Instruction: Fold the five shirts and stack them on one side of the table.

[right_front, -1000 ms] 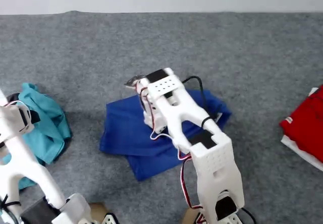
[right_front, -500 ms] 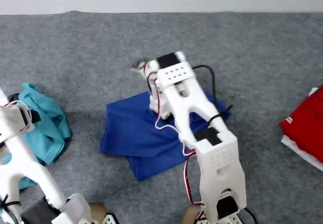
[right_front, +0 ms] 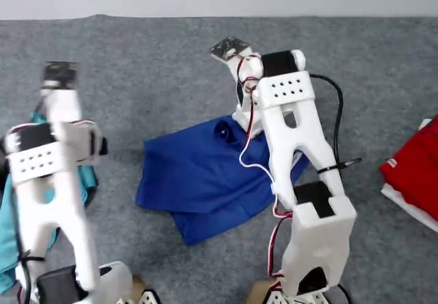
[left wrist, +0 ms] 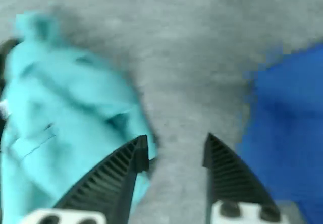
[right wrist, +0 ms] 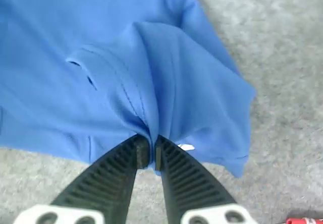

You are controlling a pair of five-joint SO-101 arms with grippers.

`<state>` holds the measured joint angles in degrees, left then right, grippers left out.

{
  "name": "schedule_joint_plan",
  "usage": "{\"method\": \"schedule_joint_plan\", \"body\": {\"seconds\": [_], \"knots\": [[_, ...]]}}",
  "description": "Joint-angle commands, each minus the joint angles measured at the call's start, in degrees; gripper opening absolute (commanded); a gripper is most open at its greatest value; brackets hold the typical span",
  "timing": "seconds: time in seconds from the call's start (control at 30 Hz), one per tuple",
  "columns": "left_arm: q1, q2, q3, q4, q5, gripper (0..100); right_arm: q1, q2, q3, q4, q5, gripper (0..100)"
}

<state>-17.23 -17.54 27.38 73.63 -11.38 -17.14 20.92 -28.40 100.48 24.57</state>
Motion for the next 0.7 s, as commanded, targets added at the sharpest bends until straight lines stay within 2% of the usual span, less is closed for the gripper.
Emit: {"method": "schedule_joint_plan", "body": {"seconds": [0.0,0.2,0.37,0.5,0.67], "knots": [[6.9,-1.5,3.2,0.7,-5.5,14,1.8,-6.2,1.2,2.4,0.0,1.0],[13.2,-1.4,9.1,0.4,-11.6,15,6.1,-8.0,1.7,2.4,-1.2,1.0],[17.1,-1.3,12.3,-1.0,-14.0,22,7.1,-8.5,1.7,2.4,-1.3,1.0],[17.9,-1.3,15.4,-4.9,-14.0,24,7.0,-8.5,1.7,2.4,-1.3,1.0],[17.8,-1.2,17.6,-5.7,-14.2,24,7.0,-8.5,1.7,2.4,-1.4,1.0]]}}
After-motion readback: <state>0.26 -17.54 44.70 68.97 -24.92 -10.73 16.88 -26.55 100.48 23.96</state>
